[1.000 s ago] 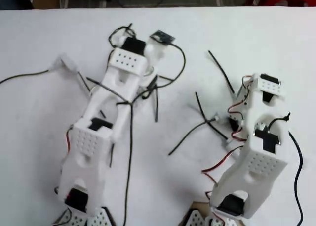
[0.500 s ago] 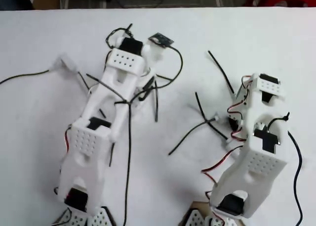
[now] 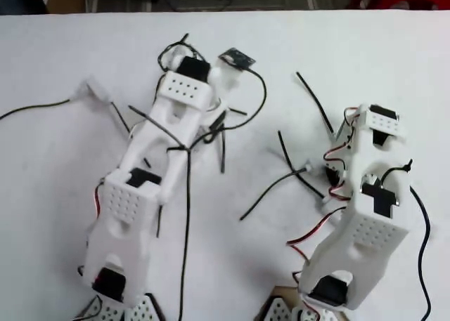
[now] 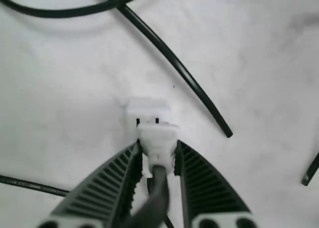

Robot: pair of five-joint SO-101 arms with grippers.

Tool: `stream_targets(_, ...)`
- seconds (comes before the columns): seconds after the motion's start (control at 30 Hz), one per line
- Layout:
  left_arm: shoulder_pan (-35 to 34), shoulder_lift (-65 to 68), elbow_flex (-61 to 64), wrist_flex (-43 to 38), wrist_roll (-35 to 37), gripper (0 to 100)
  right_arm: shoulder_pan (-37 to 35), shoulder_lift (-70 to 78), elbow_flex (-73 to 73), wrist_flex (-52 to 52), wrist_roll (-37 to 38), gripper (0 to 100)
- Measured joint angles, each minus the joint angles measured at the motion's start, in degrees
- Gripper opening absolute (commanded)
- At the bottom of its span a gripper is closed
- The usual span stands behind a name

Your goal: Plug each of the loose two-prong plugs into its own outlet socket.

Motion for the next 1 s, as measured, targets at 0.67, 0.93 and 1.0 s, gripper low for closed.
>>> stream_targets(0.67, -1.3, 0.0, 0.4, -0.4, -0.1, 3, 0.0, 0.0, 0.0, 0.0, 0.0, 31.6)
stream_targets(0.93, -2.5, 0.3, 0.4, -0.2, -0.1, 3, -0.1, 0.0, 0.0, 0.0, 0.0, 31.6)
stream_targets(1.0, -2.7, 0.3, 0.4, -0.2, -0.1, 3, -0.1, 0.0, 0.0, 0.0, 0.0, 31.6)
